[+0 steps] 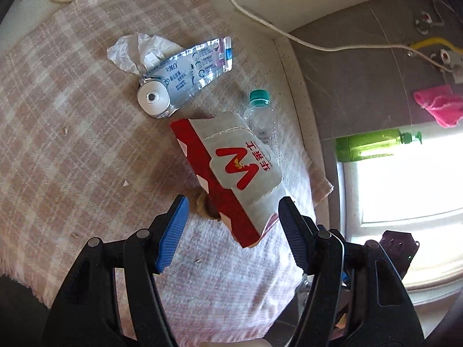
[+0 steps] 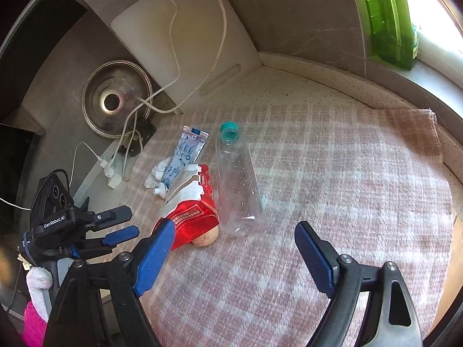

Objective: Collect trash
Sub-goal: 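Grasp the red-and-white wrapper with the left tool while the right tool grasps the clear bottle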

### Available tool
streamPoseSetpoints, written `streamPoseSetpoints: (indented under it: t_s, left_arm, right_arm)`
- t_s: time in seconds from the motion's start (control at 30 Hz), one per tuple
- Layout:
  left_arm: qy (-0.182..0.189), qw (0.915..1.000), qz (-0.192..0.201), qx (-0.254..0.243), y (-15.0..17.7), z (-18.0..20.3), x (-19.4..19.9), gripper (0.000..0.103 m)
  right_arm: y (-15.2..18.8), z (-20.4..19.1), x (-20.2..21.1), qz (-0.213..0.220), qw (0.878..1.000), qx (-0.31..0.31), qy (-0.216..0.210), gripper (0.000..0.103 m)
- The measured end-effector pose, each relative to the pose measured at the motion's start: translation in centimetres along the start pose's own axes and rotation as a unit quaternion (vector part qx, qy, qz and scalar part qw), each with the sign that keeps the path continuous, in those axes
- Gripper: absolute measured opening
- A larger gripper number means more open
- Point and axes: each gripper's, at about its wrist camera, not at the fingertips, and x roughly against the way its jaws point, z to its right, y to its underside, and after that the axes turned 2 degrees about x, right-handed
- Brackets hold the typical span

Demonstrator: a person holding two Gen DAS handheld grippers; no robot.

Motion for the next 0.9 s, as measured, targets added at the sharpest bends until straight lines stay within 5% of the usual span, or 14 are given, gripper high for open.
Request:
streamPoseSetpoints:
  t_s: [0.17,0.37,0.8,0.9]
  left_arm:
    - [0.034,0.9961,-0.010,0.080,-1.6,-1.9,-2.2,0.066]
    - [0.040,0.9938,-0.007,0.104,-2.8,-1.4,-4.3,0.066]
    - [0.023,0.9966,-0.021,0.077,-2.9,1.3,-8.3,0.066]
    - [0.014,0.9980,-0.012,0.060,-3.0,2.3,-8.5,0.054]
  right_arm:
    - [-1.9,1.0,-2.1,-0.015,1.000,-0.010,-0.013,0.086]
    - [-3.3,1.3,-4.7,-0.030,0.999,-0.010,-0.023,0.082]
    - [-5.1,2.8,-9.3,-0.068,0.997,-0.028,-0.020,0.071]
    - [-5.3,3.5,-10.1,-0.078,0.996,-0.040,-0.033,0.071]
